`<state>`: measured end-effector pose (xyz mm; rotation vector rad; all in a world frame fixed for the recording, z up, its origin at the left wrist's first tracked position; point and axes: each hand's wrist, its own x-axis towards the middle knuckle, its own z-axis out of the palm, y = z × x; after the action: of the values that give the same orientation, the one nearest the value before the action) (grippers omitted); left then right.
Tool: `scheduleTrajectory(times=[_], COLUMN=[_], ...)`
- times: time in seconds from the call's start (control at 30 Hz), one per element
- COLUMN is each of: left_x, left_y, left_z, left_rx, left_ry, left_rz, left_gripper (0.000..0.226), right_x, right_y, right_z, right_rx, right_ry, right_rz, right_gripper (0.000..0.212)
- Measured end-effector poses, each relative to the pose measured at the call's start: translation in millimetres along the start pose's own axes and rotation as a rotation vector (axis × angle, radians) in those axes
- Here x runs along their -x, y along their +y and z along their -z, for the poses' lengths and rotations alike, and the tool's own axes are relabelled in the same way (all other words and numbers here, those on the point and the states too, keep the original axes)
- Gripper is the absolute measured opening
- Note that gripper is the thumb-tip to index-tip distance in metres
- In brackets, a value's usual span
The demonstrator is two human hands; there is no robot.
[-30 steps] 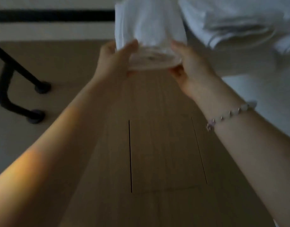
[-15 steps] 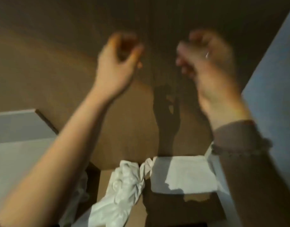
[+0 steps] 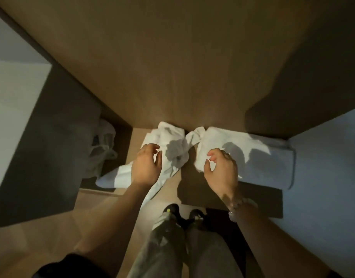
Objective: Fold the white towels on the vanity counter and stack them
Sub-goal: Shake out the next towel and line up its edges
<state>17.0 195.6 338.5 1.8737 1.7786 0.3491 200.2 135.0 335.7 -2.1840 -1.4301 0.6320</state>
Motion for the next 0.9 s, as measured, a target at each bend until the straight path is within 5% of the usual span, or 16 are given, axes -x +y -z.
scheduleTrajectory(times=[0.27,0.57,0.8,0.9], left_x=[-10,-58,-61,-58], left_y=[-84,-147,-170,-170], left_z=[-73,-143,-181,-171], left_rx=[-0.095,-0.182,-0.127,-0.097], left_ry=[-0.104,-0.23,-0.199,-0.193], left_rz=[0.07,0.137,0.099,0.051], left_gripper=[0.034,0.095,0.097,0.098], right_x=[-22,-87,-103,-96], right_y=[13,5,20,19], right_z=[-92,-206,-247,-236], right_rx=[0.207,0.142,0.464,0.329], right_ry=[-0.179,-0.235,-0.127,-0.151], right_rz=[0.12,0.22,0.406,0.391], right_gripper=[0.036,0.091,0.082,0.069])
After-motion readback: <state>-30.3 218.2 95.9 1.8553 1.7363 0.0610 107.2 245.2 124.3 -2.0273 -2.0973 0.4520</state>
